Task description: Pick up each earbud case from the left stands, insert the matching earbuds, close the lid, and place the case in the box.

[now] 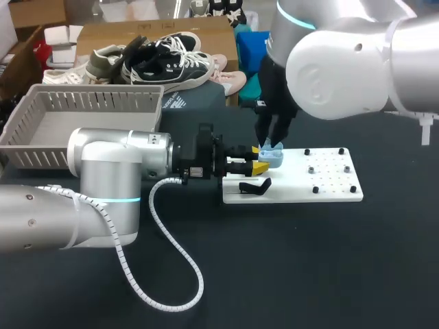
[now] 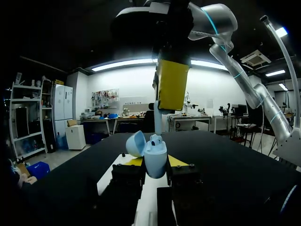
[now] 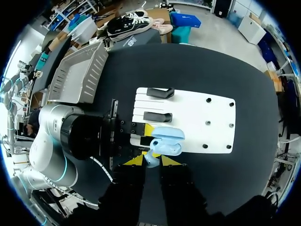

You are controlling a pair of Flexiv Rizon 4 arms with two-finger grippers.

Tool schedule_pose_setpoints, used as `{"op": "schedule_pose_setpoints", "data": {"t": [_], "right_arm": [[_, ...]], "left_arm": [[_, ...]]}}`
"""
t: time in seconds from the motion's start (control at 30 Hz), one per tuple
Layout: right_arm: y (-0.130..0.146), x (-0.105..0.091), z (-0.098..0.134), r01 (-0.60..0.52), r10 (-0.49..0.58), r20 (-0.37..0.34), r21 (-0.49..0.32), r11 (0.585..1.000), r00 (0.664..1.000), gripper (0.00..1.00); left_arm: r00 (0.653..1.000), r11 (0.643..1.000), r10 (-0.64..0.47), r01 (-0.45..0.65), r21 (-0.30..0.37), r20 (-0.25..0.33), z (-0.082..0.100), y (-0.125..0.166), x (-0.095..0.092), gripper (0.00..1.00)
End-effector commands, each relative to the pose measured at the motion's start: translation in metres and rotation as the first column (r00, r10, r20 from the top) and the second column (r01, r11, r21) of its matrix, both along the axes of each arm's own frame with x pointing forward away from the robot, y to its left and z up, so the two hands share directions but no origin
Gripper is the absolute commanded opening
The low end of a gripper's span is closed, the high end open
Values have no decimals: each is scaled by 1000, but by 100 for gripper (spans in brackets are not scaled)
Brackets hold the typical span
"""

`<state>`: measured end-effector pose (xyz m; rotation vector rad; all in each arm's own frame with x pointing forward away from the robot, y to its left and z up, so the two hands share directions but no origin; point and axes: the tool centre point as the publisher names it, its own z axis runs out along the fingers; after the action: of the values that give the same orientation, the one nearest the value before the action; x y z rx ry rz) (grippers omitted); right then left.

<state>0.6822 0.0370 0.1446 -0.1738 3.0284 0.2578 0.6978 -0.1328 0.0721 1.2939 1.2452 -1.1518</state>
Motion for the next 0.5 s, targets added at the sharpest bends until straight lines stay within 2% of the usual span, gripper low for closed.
{"op": "schedule_pose_setpoints", "data": {"t": [0.03,0.5], "right_arm": [[2,3,-5,-10,10,14,-16,1000,1000,0],[-3,4,-9,-40,44,51,-82,996,998,0]], "left_arm": [[1000,1000,5,-5,-1,2,0,0,-1,0],[1000,1000,5,-5,-1,2,0,0,-1,0]]}}
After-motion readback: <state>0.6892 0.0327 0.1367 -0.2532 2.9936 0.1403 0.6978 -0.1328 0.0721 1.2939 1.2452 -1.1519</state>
